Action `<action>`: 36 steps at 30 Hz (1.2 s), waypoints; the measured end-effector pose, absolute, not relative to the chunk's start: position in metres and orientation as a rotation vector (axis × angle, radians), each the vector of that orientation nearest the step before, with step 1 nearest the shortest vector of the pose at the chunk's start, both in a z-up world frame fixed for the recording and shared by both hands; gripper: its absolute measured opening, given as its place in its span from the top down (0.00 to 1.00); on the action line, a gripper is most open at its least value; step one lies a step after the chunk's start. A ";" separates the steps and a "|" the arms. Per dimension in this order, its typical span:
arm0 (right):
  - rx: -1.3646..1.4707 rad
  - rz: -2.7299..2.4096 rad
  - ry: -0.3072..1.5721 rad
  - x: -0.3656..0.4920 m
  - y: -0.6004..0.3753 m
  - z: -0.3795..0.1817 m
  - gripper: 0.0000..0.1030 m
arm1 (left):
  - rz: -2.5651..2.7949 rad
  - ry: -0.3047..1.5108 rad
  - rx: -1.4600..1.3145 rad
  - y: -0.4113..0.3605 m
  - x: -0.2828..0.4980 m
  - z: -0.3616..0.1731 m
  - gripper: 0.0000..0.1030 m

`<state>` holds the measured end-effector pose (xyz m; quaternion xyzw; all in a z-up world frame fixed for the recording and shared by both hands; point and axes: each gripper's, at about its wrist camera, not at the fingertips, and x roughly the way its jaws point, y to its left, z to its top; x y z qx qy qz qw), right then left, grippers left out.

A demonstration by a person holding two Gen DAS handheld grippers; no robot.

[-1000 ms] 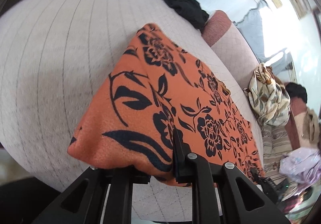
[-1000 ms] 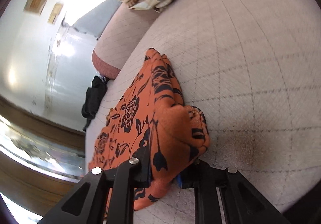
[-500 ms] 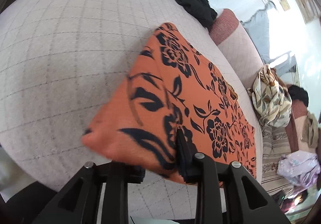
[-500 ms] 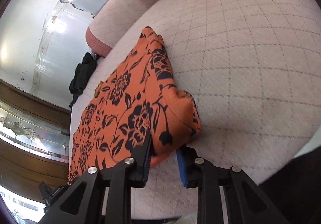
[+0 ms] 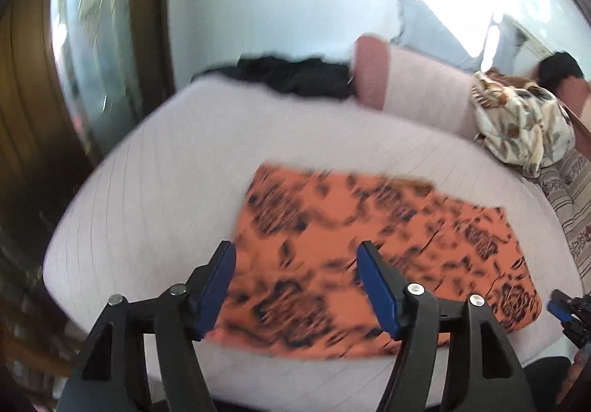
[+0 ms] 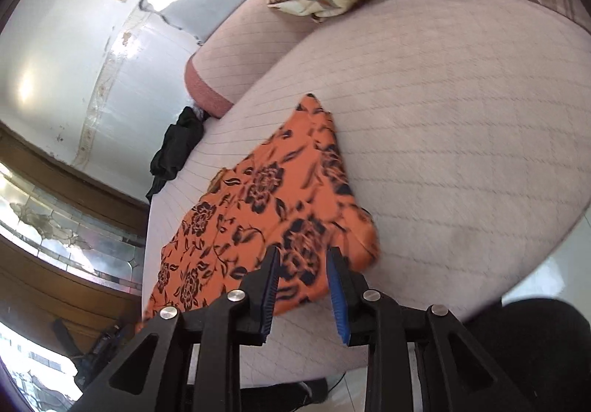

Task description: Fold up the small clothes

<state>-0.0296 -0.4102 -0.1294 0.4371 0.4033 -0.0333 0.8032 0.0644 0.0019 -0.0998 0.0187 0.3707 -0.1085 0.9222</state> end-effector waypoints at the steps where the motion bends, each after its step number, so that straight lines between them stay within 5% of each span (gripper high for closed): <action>1: 0.918 -0.060 0.869 -0.019 -0.405 -0.131 0.72 | -0.240 0.743 0.063 -0.012 0.063 -0.096 0.29; 4: 0.894 -0.045 0.896 0.002 -0.395 -0.143 0.72 | -0.279 0.740 0.107 -0.042 0.062 -0.098 0.18; 15: 0.877 0.017 0.924 0.019 -0.392 -0.187 0.73 | -0.144 1.110 0.174 -0.069 0.102 -0.216 0.17; 25: 0.872 0.016 0.919 0.021 -0.391 -0.188 0.73 | -0.146 1.106 0.236 -0.074 0.108 -0.222 0.00; 36: 0.863 0.017 0.904 0.020 -0.389 -0.188 0.73 | -0.179 1.108 0.238 -0.071 0.109 -0.224 0.00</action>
